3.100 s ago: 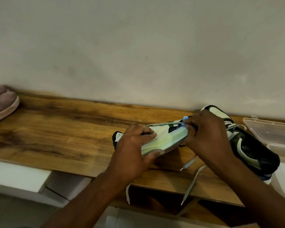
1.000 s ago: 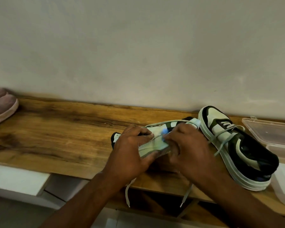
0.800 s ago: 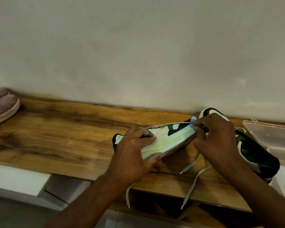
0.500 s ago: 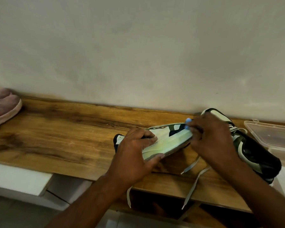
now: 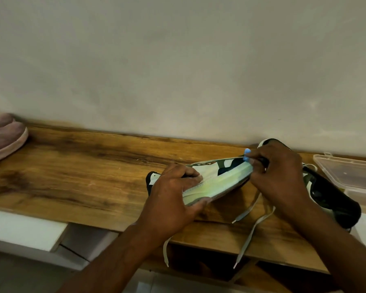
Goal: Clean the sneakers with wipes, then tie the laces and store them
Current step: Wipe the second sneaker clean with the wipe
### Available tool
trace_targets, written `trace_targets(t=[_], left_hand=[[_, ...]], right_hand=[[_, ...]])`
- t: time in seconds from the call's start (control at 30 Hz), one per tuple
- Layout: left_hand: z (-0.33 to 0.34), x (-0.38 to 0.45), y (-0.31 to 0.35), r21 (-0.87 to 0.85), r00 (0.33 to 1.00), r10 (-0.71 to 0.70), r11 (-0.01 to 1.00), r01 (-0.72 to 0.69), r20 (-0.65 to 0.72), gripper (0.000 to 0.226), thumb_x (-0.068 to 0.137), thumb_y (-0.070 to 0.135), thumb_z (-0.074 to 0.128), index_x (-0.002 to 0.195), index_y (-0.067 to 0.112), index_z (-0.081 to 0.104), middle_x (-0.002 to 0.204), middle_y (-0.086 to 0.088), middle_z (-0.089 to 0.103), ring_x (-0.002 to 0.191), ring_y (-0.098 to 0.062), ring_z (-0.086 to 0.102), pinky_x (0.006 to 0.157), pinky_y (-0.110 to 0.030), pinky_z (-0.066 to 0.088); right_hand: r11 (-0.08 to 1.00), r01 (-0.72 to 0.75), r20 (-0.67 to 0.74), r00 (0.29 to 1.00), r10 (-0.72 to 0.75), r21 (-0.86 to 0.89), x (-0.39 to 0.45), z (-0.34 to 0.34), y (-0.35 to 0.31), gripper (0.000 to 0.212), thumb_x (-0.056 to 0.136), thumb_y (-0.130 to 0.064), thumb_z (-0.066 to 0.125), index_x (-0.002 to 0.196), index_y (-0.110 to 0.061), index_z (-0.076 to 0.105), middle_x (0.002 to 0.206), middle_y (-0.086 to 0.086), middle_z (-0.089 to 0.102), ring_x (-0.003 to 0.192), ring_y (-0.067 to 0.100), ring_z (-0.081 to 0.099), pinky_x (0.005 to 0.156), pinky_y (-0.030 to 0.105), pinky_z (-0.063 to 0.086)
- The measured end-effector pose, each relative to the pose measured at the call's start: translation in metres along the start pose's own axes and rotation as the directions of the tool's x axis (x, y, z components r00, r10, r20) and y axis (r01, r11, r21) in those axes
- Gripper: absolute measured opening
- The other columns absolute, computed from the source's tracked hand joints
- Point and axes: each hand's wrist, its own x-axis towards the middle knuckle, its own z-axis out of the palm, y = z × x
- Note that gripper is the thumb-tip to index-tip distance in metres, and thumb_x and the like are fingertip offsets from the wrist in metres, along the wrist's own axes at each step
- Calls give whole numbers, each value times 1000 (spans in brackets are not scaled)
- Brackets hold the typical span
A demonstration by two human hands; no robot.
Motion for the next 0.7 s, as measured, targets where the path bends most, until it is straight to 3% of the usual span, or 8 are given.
trace_targets(t=[0.17, 0.27, 0.33, 0.43, 0.53, 0.6, 0.7], left_hand=[[1, 1, -3, -15, 1000, 8, 1000, -8, 2, 55, 76, 44, 88, 125, 20, 75, 119, 16, 65, 116, -5, 54, 97, -5, 36], [0, 1, -4, -5, 1000, -1, 1000, 1, 6, 56, 76, 45, 88, 125, 22, 75, 121, 18, 64, 118, -4, 53, 97, -9, 39], [-1, 3, -4, 7, 1000, -11, 1000, 11, 11, 56, 76, 44, 88, 126, 23, 74, 122, 18, 64, 119, -2, 52, 96, -8, 38], [-1, 5, -5, -9, 1000, -21, 1000, 21, -11, 53, 75, 42, 88, 123, 22, 76, 119, 18, 66, 116, -2, 54, 97, -1, 29], [1, 4, -6, -10, 999, -21, 1000, 20, -28, 53, 74, 39, 90, 122, 21, 77, 117, 17, 67, 114, -2, 55, 96, 1, 26], [2, 5, -7, -6, 999, -18, 1000, 18, -37, 53, 74, 41, 90, 122, 21, 77, 117, 18, 66, 114, -2, 55, 96, 0, 28], [2, 7, -11, -3, 999, -20, 1000, 20, -35, 56, 76, 53, 81, 123, 23, 76, 118, 20, 64, 116, -2, 55, 97, -13, 43]], right_hand=[[995, 90, 17, 996, -90, -32, -20, 3, -14, 24, 79, 4, 74, 97, -11, 80, 93, 1, 67, 79, 12, 59, 70, 16, 44], [970, 242, 108, 965, -240, -9, -47, 11, -37, 30, 75, 4, 80, 103, -7, 77, 102, 4, 66, 91, 19, 63, 73, 28, 57], [945, 328, 165, 933, -320, -19, -51, 13, -36, 35, 73, 3, 81, 106, -7, 76, 104, 5, 65, 93, 18, 62, 73, 24, 55], [982, 161, -25, 987, -160, 98, -31, 6, -6, 25, 79, 6, 76, 96, -13, 77, 97, -1, 66, 85, 11, 61, 73, 19, 50], [990, -54, -153, 986, 73, 127, -14, 0, 18, 31, 79, 5, 76, 94, -22, 76, 90, -5, 68, 80, 6, 60, 76, 27, 55], [993, -29, -161, 986, 47, 114, -20, 3, 11, 26, 78, 6, 76, 92, -16, 77, 91, -4, 68, 81, 7, 60, 75, 22, 53], [980, 163, -53, 986, -158, 118, -40, 10, -15, 21, 79, 7, 74, 95, -7, 76, 95, -1, 65, 85, 11, 61, 73, 19, 51]])
